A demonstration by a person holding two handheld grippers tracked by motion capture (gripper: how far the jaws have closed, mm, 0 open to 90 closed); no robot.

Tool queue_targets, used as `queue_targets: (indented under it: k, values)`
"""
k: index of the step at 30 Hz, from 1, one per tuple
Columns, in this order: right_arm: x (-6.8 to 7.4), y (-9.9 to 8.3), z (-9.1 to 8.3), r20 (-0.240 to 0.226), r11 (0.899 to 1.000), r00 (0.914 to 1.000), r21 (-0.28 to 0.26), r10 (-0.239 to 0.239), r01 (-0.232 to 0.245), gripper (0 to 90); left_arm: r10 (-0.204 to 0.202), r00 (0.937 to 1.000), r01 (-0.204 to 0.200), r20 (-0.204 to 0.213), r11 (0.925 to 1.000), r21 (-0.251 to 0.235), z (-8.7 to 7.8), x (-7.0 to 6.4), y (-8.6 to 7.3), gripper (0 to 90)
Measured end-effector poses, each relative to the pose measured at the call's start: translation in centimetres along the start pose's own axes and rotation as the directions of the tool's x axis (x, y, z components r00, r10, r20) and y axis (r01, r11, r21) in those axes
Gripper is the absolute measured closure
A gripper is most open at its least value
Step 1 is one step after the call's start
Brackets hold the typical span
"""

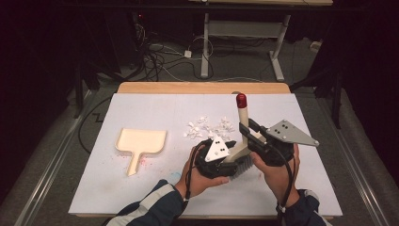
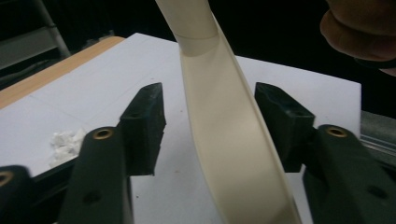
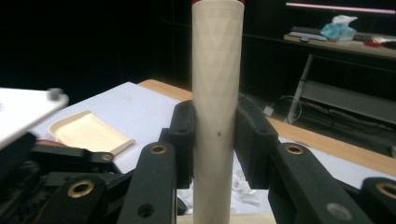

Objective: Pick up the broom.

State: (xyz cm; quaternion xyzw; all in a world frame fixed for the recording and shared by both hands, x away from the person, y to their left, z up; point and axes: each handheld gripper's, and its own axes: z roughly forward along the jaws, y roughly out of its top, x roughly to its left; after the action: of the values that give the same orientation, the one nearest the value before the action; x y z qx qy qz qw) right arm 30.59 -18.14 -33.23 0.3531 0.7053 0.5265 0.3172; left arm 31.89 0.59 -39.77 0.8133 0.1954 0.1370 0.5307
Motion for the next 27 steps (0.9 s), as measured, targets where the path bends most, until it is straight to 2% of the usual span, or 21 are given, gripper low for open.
queue_targets:
  k: [3,8,9,10,11,12,14,17,18,19,21,22,23,25,27]
  values:
    - [0.8,0.2,-0.3,-0.009,1.000,0.9998,-0.016,-0.015,0.015,70.3,0.006,1.0000,-0.006,0.007,1.0000,0.001,-0.4,0.3,0.0,58.3]
    - [0.8,0.5,-0.6,-0.036,0.999,0.9988,-0.018,-0.033,0.033,69.7,0.008,0.9998,-0.009,0.016,0.9997,0.022,-1.1,1.2,0.1,62.2]
    - [0.7,0.5,-0.6,-0.052,0.999,0.9983,-0.020,-0.026,0.025,69.6,0.008,0.9998,-0.009,0.016,0.9997,0.022,-1.1,1.2,0.1,62.9]
    - [0.5,0.4,-0.7,-0.072,1.000,0.9971,-0.020,-0.022,0.021,69.3,0.012,0.9990,-0.013,0.042,0.9993,0.036,-1.5,1.6,0.0,63.3]
    - [0.3,0.4,-0.7,-0.088,0.999,0.9952,-0.013,-0.041,0.040,68.6,0.021,0.9987,-0.024,0.046,0.9986,0.047,-1.6,1.7,0.0,63.6]
    - [0.1,0.4,-0.7,-0.110,0.998,0.9922,0.000,-0.057,0.057,67.5,0.031,0.9984,-0.034,0.047,0.9980,0.054,-1.8,1.8,-0.1,63.9]
    - [-0.5,0.3,-1.0,-0.179,0.998,0.9817,-0.013,-0.065,0.064,65.0,0.047,0.9972,-0.051,0.058,0.9964,0.068,-2.3,2.1,-0.3,65.0]
    - [-1.0,0.2,-1.2,-0.240,0.992,0.9636,0.016,-0.118,0.126,56.0,0.069,0.9960,-0.074,0.057,0.9937,0.085,-2.8,2.3,-0.5,65.6]
    - [-1.2,0.0,-1.2,-0.247,0.988,0.9587,0.022,-0.141,0.150,55.0,0.070,0.9946,-0.077,0.077,0.9931,0.089,-3.4,2.6,-0.7,65.6]
    - [-1.3,-0.2,-1.3,-0.264,0.984,0.9504,0.017,-0.164,0.175,53.5,0.070,0.9946,-0.077,0.077,0.9931,0.089,-3.4,2.6,-0.7,65.6]
    - [-1.7,-0.7,-1.1,-0.321,0.973,0.9252,0.036,-0.203,0.226,49.5,0.092,0.9898,-0.104,0.109,0.9883,0.112,-4.1,2.8,-1.1,65.6]
    - [-1.7,-0.7,-1.1,-0.321,0.973,0.9252,0.036,-0.203,0.226,49.5,0.092,0.9898,-0.104,0.109,0.9883,0.112,-4.1,2.8,-1.1,65.7]
    - [-2.1,-1.4,-0.6,-0.359,0.961,0.9058,0.073,-0.225,0.268,46.9,0.120,0.9849,-0.137,0.125,0.9812,0.137,-4.6,2.8,-1.6,65.7]
    - [-2.3,-2.2,-0.1,-0.417,0.946,0.8785,0.110,-0.233,0.304,44.4,0.125,0.9832,-0.145,0.133,0.9783,0.149,-4.8,2.8,-1.9,65.6]
    - [-2.2,-2.9,0.3,-0.457,0.929,0.8548,0.140,-0.246,0.342,43.1,0.124,0.9810,-0.149,0.149,0.9735,0.173,-5.1,2.6,-2.7,65.6]
